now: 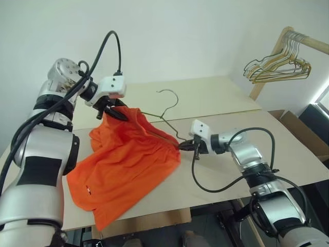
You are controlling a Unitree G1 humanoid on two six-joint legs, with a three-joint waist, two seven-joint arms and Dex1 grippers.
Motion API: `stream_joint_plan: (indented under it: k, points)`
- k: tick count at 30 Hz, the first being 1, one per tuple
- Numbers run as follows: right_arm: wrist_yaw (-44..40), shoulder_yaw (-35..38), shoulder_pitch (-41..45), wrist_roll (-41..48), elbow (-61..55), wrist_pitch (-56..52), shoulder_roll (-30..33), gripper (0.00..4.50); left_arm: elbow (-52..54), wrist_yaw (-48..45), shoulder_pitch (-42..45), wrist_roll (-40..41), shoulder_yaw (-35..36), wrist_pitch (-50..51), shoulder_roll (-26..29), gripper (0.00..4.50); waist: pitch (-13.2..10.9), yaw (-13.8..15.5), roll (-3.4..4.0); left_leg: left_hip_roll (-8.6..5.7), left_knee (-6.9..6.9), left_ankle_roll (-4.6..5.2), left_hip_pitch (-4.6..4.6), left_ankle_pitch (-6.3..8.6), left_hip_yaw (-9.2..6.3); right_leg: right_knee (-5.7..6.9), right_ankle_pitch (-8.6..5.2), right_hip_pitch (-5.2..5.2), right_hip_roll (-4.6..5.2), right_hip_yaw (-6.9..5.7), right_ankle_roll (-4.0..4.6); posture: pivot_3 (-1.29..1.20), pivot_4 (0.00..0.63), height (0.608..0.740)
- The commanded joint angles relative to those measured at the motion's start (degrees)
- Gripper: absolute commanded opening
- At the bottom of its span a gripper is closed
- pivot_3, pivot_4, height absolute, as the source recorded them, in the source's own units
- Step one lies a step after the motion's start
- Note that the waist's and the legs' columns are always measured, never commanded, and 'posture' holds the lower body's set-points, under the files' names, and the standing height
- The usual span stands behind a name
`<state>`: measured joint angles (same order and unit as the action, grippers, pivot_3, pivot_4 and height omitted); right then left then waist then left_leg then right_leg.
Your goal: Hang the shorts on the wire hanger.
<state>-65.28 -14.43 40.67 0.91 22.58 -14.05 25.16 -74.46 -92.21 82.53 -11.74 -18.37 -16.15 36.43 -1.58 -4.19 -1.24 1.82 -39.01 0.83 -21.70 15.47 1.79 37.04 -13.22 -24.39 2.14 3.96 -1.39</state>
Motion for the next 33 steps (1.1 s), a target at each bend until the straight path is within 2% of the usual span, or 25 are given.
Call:
stream_joint_plan:
  k: [1,2,11,15,20,28,33]
  points:
    - [0.41,-0.12,0.86,-0.34,-2.20,2.06,0.63,0.00,0.32,-0.27,1.25,-0.08,1.59,0.03,0.22,0.43,0.00,0.01,0.00,0.00,0.00,0.00,0.00,0.00,0.00,0.00,0.00,0.00,0.00,0.00,0.00,-0.03,0.000,0.740]
    - [0.44,-0.12,0.81,-0.14,-2.18,1.85,0.61,0.00,0.29,-0.29,1.15,-0.19,1.66,0.05,0.21,0.05,0.00,0.02,0.00,0.00,0.00,0.00,-0.01,0.00,0.00,0.00,0.00,0.00,0.00,0.00,0.00,-0.03,0.000,0.740]
    - [4.74,-0.58,0.11,-2.07,-2.20,5.52,0.17,0.00,0.34,1.32,-0.13,-1.88,1.70,-1.05,0.15,0.02,0.00,0.00,0.00,0.00,0.00,0.00,0.01,0.00,-0.01,0.02,0.00,0.00,0.00,0.00,0.00,-0.03,0.000,0.740]
    - [9.34,0.58,-1.41,-2.69,-1.79,13.15,-0.74,0.00,0.53,1.72,-0.41,-2.44,1.82,-2.52,0.24,0.02,0.00,0.02,0.00,0.00,0.00,0.00,0.01,0.00,-0.01,0.02,0.00,0.00,0.00,0.00,0.00,-0.03,0.000,0.740]
    - [9.60,0.65,-2.96,-2.08,-3.93,12.62,-0.01,1.51,0.80,1.08,-0.35,-2.07,2.76,-4.59,0.82,0.00,0.00,-0.11,0.00,0.00,0.00,0.00,0.01,0.00,0.00,0.00,0.00,0.01,0.00,0.01,0.00,-0.04,0.000,0.740]
    - [11.39,5.47,-6.60,0.62,-4.81,6.69,3.52,4.37,0.84,2.55,0.52,0.30,6.89,-4.37,0.95,0.00,0.00,0.04,0.00,-0.01,-0.02,0.00,0.01,0.00,-0.02,0.02,0.00,0.03,0.03,-0.01,0.00,-0.05,0.000,0.740]
    - [10.86,9.55,-13.12,4.54,-6.81,3.25,5.98,4.37,1.23,0.12,0.58,1.61,9.37,-5.57,1.52,0.00,0.00,0.05,-0.01,-0.04,-0.01,0.01,-0.02,0.01,-0.02,-0.04,0.00,0.03,0.06,-0.02,-0.01,-0.04,0.000,0.740]
